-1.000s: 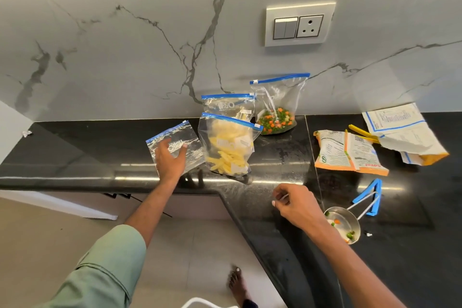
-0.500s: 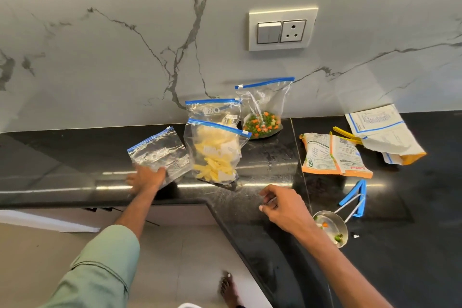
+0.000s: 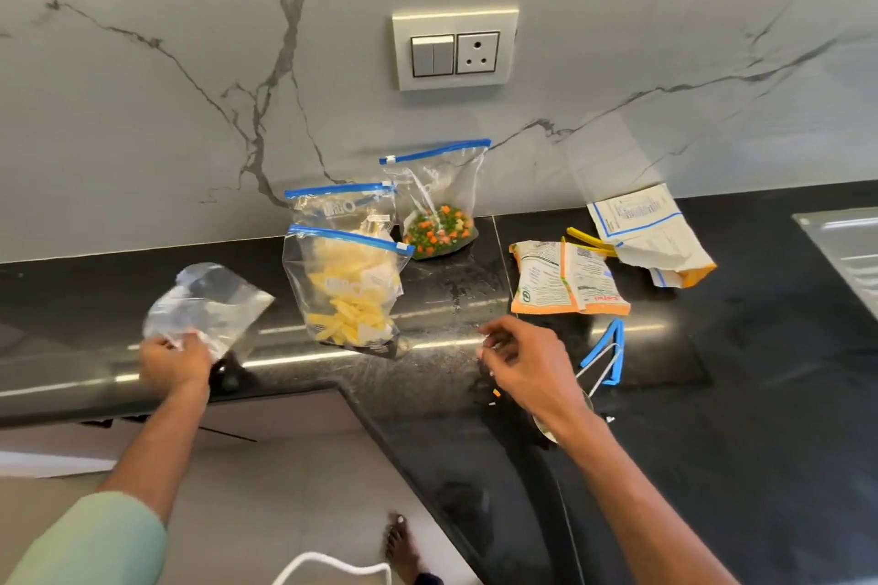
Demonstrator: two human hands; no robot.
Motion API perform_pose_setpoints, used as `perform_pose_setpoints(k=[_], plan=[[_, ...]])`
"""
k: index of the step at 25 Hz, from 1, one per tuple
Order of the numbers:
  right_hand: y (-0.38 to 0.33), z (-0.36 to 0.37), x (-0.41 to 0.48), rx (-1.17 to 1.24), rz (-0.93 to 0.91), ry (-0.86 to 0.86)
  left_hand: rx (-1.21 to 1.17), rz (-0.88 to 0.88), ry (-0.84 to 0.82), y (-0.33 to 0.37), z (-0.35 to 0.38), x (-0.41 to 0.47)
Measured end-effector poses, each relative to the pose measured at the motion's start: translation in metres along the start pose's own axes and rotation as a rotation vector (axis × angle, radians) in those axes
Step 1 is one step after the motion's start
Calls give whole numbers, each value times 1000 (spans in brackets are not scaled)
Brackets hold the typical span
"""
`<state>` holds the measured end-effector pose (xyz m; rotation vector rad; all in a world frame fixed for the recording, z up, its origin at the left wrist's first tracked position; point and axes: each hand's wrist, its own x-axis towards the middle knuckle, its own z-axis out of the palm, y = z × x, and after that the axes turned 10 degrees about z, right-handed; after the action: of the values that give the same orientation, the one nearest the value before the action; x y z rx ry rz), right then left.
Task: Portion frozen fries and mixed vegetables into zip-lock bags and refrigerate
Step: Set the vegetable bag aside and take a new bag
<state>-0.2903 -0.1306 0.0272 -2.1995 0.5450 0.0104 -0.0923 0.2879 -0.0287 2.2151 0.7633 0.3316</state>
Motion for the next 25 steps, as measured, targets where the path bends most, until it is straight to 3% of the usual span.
perform_pose_setpoints(k=[2, 4, 6, 8, 9, 11, 13, 15, 19, 21, 23, 25], plan=[[8, -17, 0, 103, 7, 64, -243, 156, 260, 32, -16, -24], [13, -25, -1, 196, 21, 102, -467, 479, 379, 81, -39, -60], [13, -28, -4, 270, 30, 160, -660, 778, 377, 136, -60, -107], [11, -33, -5, 277, 23, 262, -757, 956, 262, 183, -74, -158], [13, -38, -5, 184, 15, 328, -809, 950, 118, 195, -73, -183], [23, -51, 1, -113, 28, 403, -888, 771, -273, 196, -57, -231], [33, -66, 2, -98, 8, 362, -864, 591, -537, 164, -31, -266], [33, -75, -3, 244, 52, 222, -749, 563, -657, 128, -17, -290], [14, -72, -7, 928, 330, -246, -544, 663, -774, 97, -10, -307], [9, -74, -6, 943, 288, -319, -444, 719, -840, 90, -13, -299], [6, -75, -11, 795, 152, -265, -359, 735, -937, 86, -19, -290], [8, -74, -16, 765, 89, -255, -363, 630, -974, 91, -26, -288]])
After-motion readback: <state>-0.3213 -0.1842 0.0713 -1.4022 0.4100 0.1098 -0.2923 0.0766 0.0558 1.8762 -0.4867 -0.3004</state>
